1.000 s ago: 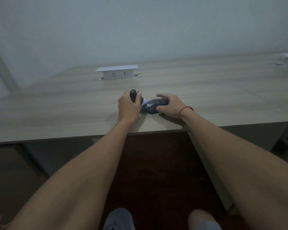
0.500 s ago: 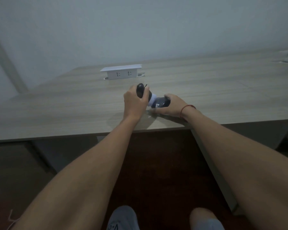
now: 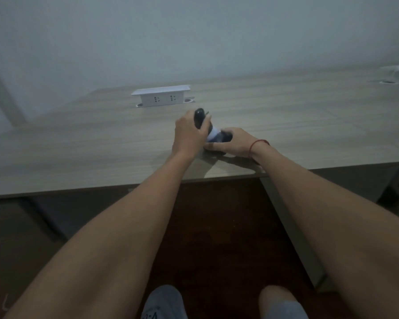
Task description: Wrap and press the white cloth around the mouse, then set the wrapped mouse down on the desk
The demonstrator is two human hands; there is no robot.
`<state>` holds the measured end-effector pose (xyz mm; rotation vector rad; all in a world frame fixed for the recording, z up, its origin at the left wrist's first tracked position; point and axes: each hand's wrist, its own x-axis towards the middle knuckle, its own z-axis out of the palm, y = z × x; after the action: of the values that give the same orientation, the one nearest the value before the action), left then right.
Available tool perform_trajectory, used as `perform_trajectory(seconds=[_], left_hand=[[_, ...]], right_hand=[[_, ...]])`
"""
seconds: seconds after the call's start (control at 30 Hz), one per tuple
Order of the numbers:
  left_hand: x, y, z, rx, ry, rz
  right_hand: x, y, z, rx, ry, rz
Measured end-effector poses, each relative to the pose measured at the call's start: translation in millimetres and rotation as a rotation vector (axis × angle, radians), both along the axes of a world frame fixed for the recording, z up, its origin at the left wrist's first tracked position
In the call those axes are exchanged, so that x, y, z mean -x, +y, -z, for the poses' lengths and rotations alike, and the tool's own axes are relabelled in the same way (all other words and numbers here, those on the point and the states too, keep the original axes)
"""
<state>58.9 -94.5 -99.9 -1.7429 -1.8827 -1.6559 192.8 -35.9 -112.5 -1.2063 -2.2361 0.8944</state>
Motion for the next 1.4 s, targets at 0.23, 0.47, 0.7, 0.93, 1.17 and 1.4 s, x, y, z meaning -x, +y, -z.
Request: perform_trajectory(seconds=[0.23,0.47,0.7,0.93,1.17,1.4], left_hand=[[13.8,2.1,18.7,0.113,-0.008,-0.116],[3.4,9.6,11.1,0.176,-0.265,-0.11],[14.0,-5.8,14.3,0.098,-0.403,-0.099],[5.5,-5.2,14.5,0.098,-0.27,-0.13],[20.0,-6.5,12.6,0.077,-0.311,-0.103],[15.2,-4.0,17.4,0.121,-0.137,-0.091]], right_hand=[[-4.8,2.6,3.4,0.018,0.099,0.012],[-8.2,9.1,-0.5,0.054,0.085,0.026],[-4.3,7.1,-0.8,-0.007,0.09,0.017],[-0.4,1.2,1.1,0.006,0.131,0.036],[3.3,4.5,3.8,0.04,0.179,0.059],[1.2,6.7,6.6,0.065,0.162,0.071]])
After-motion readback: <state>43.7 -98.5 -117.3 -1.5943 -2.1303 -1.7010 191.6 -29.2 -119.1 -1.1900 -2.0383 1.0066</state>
